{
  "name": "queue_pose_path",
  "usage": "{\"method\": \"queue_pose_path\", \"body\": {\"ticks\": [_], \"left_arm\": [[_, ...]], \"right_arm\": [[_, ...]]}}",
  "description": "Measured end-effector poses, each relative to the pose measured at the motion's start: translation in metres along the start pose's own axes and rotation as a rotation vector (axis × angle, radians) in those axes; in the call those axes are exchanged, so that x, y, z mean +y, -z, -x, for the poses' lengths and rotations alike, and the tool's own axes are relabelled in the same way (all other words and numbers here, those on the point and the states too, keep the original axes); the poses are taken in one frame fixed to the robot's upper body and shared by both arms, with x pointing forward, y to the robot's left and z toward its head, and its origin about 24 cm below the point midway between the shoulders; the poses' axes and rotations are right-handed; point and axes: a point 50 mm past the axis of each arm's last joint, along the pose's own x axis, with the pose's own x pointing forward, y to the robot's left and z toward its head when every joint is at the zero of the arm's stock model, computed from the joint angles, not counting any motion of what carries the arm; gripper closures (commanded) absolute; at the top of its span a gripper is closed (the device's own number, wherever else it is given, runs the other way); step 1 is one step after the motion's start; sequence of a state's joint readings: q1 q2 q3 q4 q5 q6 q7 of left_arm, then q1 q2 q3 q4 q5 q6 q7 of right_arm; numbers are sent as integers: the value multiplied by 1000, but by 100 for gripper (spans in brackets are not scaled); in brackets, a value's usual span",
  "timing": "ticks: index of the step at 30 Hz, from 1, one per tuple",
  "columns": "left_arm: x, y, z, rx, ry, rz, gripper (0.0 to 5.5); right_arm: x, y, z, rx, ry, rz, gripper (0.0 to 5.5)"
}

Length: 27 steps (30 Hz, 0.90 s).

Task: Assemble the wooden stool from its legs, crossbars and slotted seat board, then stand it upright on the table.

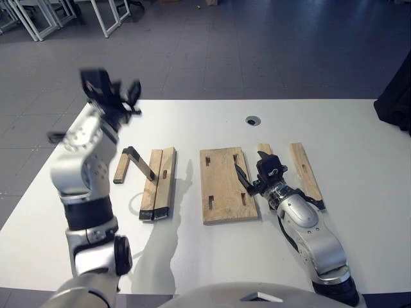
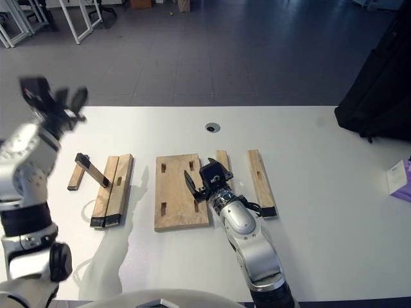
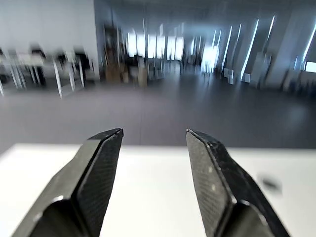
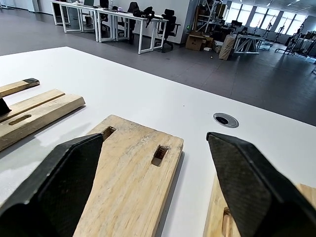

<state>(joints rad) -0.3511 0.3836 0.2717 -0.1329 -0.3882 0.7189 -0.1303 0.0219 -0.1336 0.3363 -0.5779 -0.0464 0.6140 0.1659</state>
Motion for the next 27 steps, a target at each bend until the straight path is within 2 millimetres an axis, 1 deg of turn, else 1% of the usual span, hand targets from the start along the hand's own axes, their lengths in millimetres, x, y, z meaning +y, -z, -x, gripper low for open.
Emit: {"method": "queue_pose_path", "body": {"ticks": [3, 4, 6, 7, 8, 9, 10, 11, 12, 13, 14, 15, 17, 19, 20, 21, 22, 23, 24, 25, 27], "left_arm": [[6, 16, 5, 7, -45, -32, 314], [8, 18, 6, 1, -58, -38, 314], [9, 18, 7, -16, -69, -30, 314], [7, 14, 6, -39, -57, -13, 314], [3, 10, 5, -50, -39, 9, 295], [-5, 5, 2, -63, -2, 50, 285], [-13, -9, 1, -106, 40, 78, 266], [-19, -28, 3, -175, 74, 88, 254], [-25, -52, 9, -262, 103, 76, 236], [-29, -66, 19, -328, 114, 34, 224], [-31, -71, 31, -371, 99, -13, 207], [-34, -58, 45, -359, 84, -54, 188], [-37, -18, 70, -260, 40, -89, 159], [-42, 15, 98, -184, 27, -112, 134], [-44, 27, 113, -153, 26, -122, 134], [-47, 44, 133, -96, 27, -128, 134], [-47, 55, 148, -48, 23, -135, 134], [-43, 69, 165, 18, -7, -144, 134], [-38, 78, 178, 65, -33, -154, 134], [-29, 91, 191, 130, -75, -156, 134], [-20, 107, 206, 202, -93, -157, 134]], "right_arm": [[0, -1, -1, -2, 0, 2, 168], [0, -1, -1, -3, 0, 2, 168], [-1, -1, -1, -2, 2, 2, 168], [-1, -1, -1, -2, 4, 2, 168], [-2, -1, -1, -3, 5, 2, 168], [-2, -1, -1, -3, 6, 1, 168], [-2, -1, -1, -2, 6, 1, 168], [-2, -1, -1, -2, 6, 1, 168], [-2, 0, -1, -1, 8, 1, 168], [-2, 0, -1, -2, 10, 0, 168], [-1, 0, 0, -2, 11, -2, 168], [-2, 1, 1, 3, 18, -6, 168], [-1, 3, 3, 13, 28, -12, 168], [-1, 6, 5, 23, 36, -18, 168], [0, 7, 6, 27, 38, -22, 168], [1, 10, 8, 38, 45, -29, 168], [2, 13, 10, 50, 54, -33, 168], [3, 15, 12, 63, 61, -35, 168], [5, 16, 15, 65, 64, -35, 168], [6, 15, 17, 62, 62, -33, 168], [5, 17, 20, 71, 60, -22, 168]]}}
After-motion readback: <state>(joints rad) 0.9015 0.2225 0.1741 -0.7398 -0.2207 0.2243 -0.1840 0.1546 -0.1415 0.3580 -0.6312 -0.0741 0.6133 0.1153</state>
